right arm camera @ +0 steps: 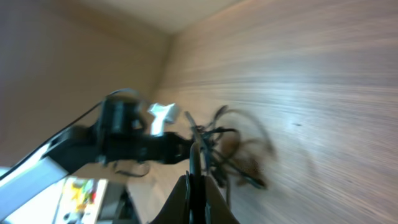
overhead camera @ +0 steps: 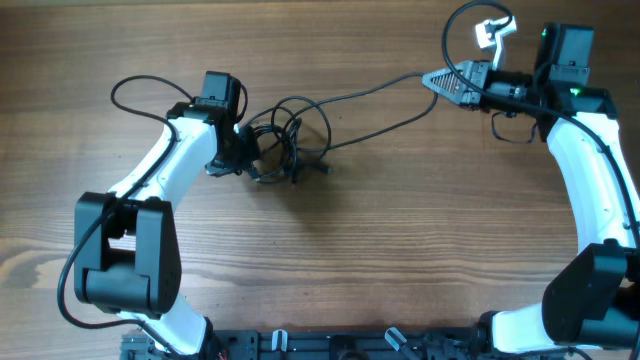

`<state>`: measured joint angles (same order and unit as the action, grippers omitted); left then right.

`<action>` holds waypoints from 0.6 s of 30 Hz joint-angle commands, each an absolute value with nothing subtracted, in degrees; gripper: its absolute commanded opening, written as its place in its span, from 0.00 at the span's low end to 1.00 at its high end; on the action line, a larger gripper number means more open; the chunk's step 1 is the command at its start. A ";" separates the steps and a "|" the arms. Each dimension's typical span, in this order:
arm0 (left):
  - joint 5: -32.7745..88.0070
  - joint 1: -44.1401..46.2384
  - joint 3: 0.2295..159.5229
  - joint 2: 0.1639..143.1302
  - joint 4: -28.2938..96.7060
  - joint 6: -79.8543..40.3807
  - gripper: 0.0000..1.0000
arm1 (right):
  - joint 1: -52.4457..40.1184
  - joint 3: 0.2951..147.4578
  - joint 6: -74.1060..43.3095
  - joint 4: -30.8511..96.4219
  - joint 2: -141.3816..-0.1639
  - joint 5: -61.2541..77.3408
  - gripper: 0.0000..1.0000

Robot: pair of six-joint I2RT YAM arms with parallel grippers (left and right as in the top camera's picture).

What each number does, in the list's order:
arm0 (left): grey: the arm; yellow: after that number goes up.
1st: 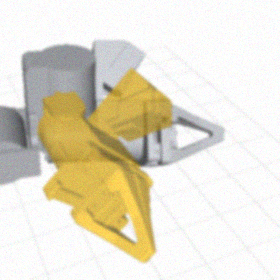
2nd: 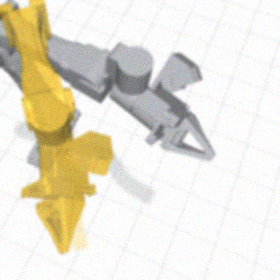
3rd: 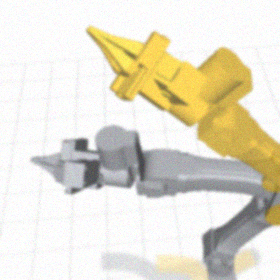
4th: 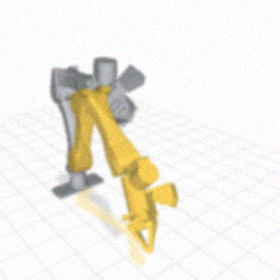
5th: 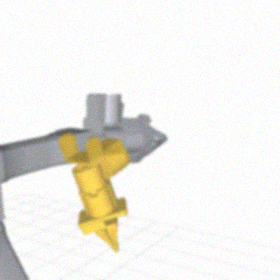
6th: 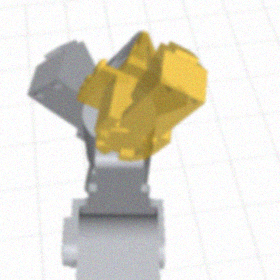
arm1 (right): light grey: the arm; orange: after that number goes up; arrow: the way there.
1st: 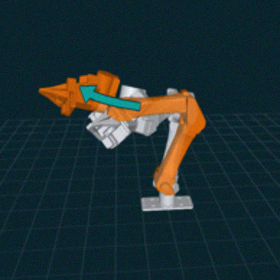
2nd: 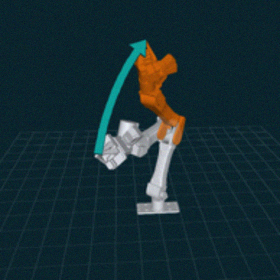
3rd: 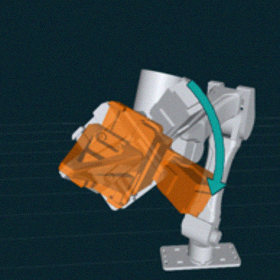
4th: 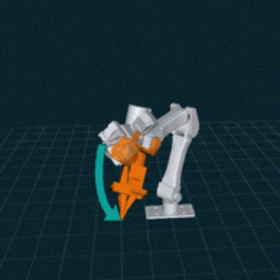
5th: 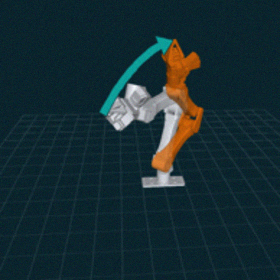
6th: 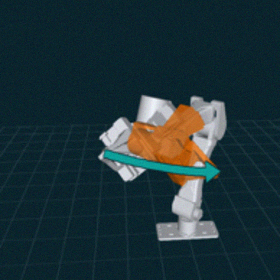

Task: Untangle cables
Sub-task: 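Pull one cable strand out to the right with the right gripper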

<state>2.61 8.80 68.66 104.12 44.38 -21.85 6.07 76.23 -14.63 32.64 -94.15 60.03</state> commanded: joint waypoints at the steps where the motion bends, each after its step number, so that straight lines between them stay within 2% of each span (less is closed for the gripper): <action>1: -1.43 5.15 67.37 104.92 44.66 -24.75 0.04 | 6.63 76.03 -13.30 35.81 -92.40 42.15 0.04; 4: -1.39 -0.08 67.37 104.92 45.39 -24.97 0.04 | 7.38 76.03 -13.26 37.36 -92.40 34.59 0.04; 11: 2.37 -12.03 67.33 104.92 46.06 -25.93 0.04 | 15.81 76.03 -15.51 37.17 -92.40 34.57 0.04; 18: 5.08 -13.58 65.69 104.92 43.88 -25.74 0.04 | 22.11 76.03 -16.38 38.28 -92.40 34.52 0.04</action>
<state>4.19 -14.00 67.53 104.16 45.12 -24.77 21.43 76.20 -15.84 37.56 -94.04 35.68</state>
